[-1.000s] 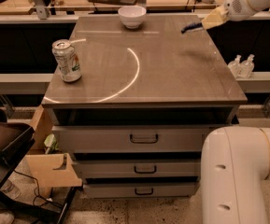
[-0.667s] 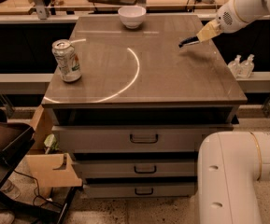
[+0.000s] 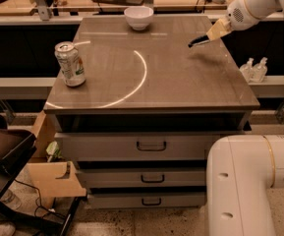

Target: Move rxbar blueberry near 7up can

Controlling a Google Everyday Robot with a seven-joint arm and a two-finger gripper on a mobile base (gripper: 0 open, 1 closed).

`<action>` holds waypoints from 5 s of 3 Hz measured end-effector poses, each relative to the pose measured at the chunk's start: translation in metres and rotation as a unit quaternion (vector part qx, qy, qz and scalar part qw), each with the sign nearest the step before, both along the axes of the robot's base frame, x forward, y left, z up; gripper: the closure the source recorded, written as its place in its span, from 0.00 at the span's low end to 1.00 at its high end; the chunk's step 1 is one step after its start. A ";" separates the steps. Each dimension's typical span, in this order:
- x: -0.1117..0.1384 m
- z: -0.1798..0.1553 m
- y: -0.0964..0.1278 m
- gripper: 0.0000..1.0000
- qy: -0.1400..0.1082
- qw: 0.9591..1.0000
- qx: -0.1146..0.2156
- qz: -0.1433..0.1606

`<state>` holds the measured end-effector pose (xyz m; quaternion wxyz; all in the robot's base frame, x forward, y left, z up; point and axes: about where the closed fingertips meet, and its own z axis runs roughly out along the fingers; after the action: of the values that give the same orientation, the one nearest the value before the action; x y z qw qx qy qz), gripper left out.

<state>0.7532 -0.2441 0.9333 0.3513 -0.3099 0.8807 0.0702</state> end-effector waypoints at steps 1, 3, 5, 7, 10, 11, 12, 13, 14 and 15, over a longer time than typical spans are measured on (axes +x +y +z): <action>-0.007 0.018 0.000 1.00 -0.004 1.000 -0.019 -0.001; -0.036 0.060 0.008 1.00 0.000 1.000 -0.010 0.006; -0.067 0.097 0.034 1.00 0.032 0.999 0.004 0.021; -0.096 0.125 0.038 1.00 0.061 0.998 0.002 0.012; -0.079 0.075 0.043 1.00 0.162 0.981 0.042 -0.094; -0.075 0.073 0.047 1.00 0.161 0.981 0.040 -0.097; -0.081 0.080 0.048 1.00 0.154 0.983 0.046 -0.088; -0.099 0.098 0.056 1.00 0.133 0.987 0.050 -0.069; -0.131 0.128 0.081 1.00 0.084 0.993 0.084 -0.012; -0.159 0.107 0.105 1.00 0.075 0.987 0.128 0.062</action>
Offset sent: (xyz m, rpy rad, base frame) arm -0.0503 -0.0043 0.0701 -0.0531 0.0132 -0.0049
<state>0.5946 -0.1387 1.0399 0.3160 -0.3104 0.8674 0.2269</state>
